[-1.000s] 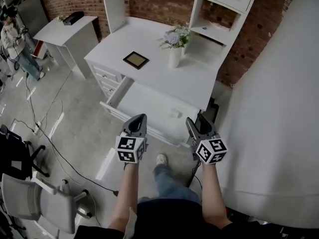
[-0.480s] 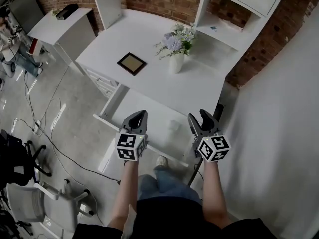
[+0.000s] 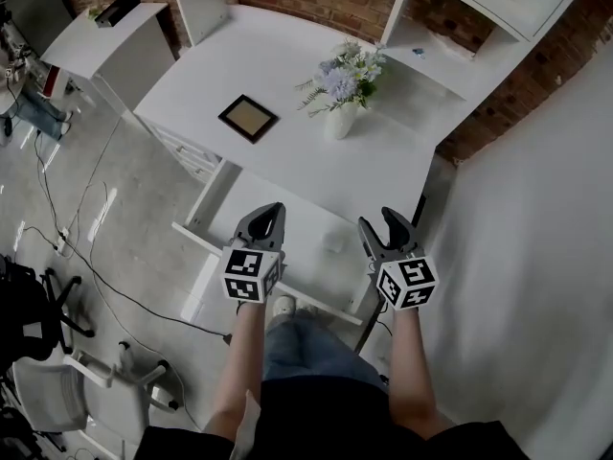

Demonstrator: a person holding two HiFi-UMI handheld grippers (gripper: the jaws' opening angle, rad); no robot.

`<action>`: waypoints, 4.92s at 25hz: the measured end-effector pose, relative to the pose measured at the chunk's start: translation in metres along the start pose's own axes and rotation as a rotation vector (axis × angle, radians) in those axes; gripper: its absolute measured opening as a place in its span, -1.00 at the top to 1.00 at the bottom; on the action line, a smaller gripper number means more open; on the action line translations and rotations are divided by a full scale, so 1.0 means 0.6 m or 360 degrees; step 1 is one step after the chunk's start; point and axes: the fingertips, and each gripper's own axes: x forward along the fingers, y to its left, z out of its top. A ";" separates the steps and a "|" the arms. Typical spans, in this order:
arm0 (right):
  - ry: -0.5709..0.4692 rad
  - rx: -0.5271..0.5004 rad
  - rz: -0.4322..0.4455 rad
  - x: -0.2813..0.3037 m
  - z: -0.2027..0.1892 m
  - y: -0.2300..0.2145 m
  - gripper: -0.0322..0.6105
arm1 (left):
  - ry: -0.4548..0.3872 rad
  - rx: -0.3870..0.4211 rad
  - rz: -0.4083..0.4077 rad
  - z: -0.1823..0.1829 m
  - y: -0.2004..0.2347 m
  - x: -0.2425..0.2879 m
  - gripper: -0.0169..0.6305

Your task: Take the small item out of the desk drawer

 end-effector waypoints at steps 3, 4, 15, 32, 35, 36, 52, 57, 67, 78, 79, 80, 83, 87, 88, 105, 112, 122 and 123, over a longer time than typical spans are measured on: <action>0.0114 -0.0110 -0.0019 0.015 -0.019 0.011 0.26 | 0.0023 -0.0018 -0.0022 -0.005 0.010 0.011 0.92; 0.0156 -0.0153 -0.0020 0.020 -0.027 0.015 0.26 | 0.0031 -0.0024 -0.0030 -0.008 0.013 0.015 0.92; 0.0590 -0.0481 0.0070 0.058 -0.141 0.074 0.26 | 0.0129 -0.0118 -0.0083 -0.070 0.029 0.044 0.92; 0.1347 -0.1083 0.0149 0.117 -0.391 0.093 0.26 | 0.0264 -0.0225 -0.0053 -0.151 0.057 0.051 0.92; 0.1407 -0.1130 0.0122 0.128 -0.415 0.080 0.26 | 0.0277 -0.0238 -0.0046 -0.156 0.062 0.055 0.92; 0.1430 -0.1134 0.0121 0.132 -0.422 0.077 0.26 | 0.0280 -0.0242 -0.0043 -0.157 0.063 0.056 0.92; 0.1678 -0.1283 0.0194 0.165 -0.472 0.047 0.40 | 0.0313 -0.0271 -0.0007 -0.168 0.082 0.073 0.92; 0.1671 -0.1264 0.0195 0.168 -0.465 0.045 0.41 | 0.0302 -0.0261 -0.0022 -0.162 0.074 0.074 0.92; 0.1409 -0.1058 0.0168 0.164 -0.378 0.069 0.42 | 0.0231 -0.0190 -0.0034 -0.121 0.065 0.066 0.92; 0.0497 -0.0317 -0.0047 0.130 -0.105 0.047 0.41 | 0.0020 -0.0036 -0.0056 0.016 0.048 0.048 0.92; 0.0399 -0.0242 -0.0075 0.126 -0.079 0.037 0.42 | -0.0009 -0.0014 -0.0060 0.033 0.047 0.049 0.92; 0.0302 -0.0166 -0.0101 0.119 -0.054 0.028 0.42 | -0.0037 0.0008 -0.0063 0.048 0.047 0.048 0.92; 0.0051 0.0033 -0.0174 0.085 0.011 0.004 0.41 | -0.0113 0.0063 -0.0074 0.092 0.038 0.038 0.92; -0.0197 0.0165 -0.0267 0.041 0.073 -0.028 0.42 | -0.0200 0.0125 -0.0095 0.140 0.023 0.032 0.92; -0.0253 0.0190 -0.0285 0.031 0.086 -0.035 0.41 | -0.0220 0.0138 -0.0102 0.150 0.020 0.031 0.92; -0.0591 0.0182 -0.0459 -0.062 0.164 -0.072 0.42 | -0.0328 0.0240 -0.0132 0.197 -0.010 0.007 0.92; -0.0611 0.0153 -0.0439 -0.065 0.176 -0.065 0.42 | -0.0329 0.0250 -0.0136 0.194 -0.014 0.003 0.92; -0.0587 0.0170 -0.0448 -0.071 0.165 -0.072 0.42 | -0.0302 0.0240 -0.0139 0.181 -0.021 0.005 0.92; -0.0587 0.0169 -0.0447 -0.071 0.165 -0.073 0.42 | -0.0300 0.0241 -0.0141 0.180 -0.023 0.006 0.92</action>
